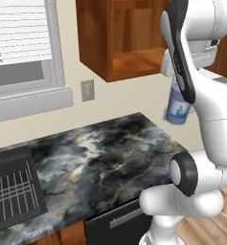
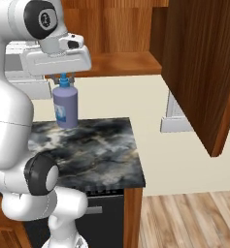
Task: Pick up the bar soap and soap dispenser from the sink, and place them back in the cabinet, and close the cabinet door.
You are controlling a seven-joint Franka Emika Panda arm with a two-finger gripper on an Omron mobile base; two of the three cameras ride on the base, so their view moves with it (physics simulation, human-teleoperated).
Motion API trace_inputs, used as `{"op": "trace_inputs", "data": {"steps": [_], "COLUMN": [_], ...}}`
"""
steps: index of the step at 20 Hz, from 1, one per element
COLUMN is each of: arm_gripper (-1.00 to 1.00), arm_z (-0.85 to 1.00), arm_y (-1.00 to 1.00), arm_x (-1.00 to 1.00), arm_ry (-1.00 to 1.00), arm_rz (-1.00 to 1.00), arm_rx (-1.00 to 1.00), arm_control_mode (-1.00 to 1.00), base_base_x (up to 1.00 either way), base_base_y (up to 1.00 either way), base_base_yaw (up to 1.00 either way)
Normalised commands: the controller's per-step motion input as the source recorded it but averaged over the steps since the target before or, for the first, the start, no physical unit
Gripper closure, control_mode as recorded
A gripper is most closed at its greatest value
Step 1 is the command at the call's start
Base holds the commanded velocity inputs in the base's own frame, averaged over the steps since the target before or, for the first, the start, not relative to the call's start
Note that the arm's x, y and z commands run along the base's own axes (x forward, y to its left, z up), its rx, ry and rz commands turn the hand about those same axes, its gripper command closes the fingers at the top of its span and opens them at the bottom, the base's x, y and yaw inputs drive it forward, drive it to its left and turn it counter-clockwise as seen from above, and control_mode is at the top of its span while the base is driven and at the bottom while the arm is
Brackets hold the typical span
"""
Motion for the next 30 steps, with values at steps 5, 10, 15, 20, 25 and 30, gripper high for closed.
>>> {"op": "trace_inputs", "data": {"steps": [5,10,15,20,25,30], "arm_gripper": [1.00,1.00,1.00,1.00,1.00,1.00], "arm_z": [0.00,0.00,0.08,0.23,0.34,0.29], "arm_y": [-0.04,-0.25,-0.28,-0.18,-0.06,-0.01], "arm_x": [0.03,0.19,0.02,0.00,0.00,0.00], "arm_ry": [0.00,0.00,0.00,0.00,0.00,0.00], "arm_rz": [0.00,0.01,0.10,0.10,0.06,0.05], "arm_rx": [0.00,0.00,0.00,0.00,0.00,-0.01], "arm_control_mode": [-1.00,-1.00,-1.00,-1.00,-1.00,-1.00], "base_base_x": [0.22,0.00,0.00,0.00,0.00,0.00], "base_base_y": [-0.13,0.00,0.00,0.00,0.00,0.00], "base_base_yaw": [0.00,0.00,0.00,0.00,0.00,0.00]}}
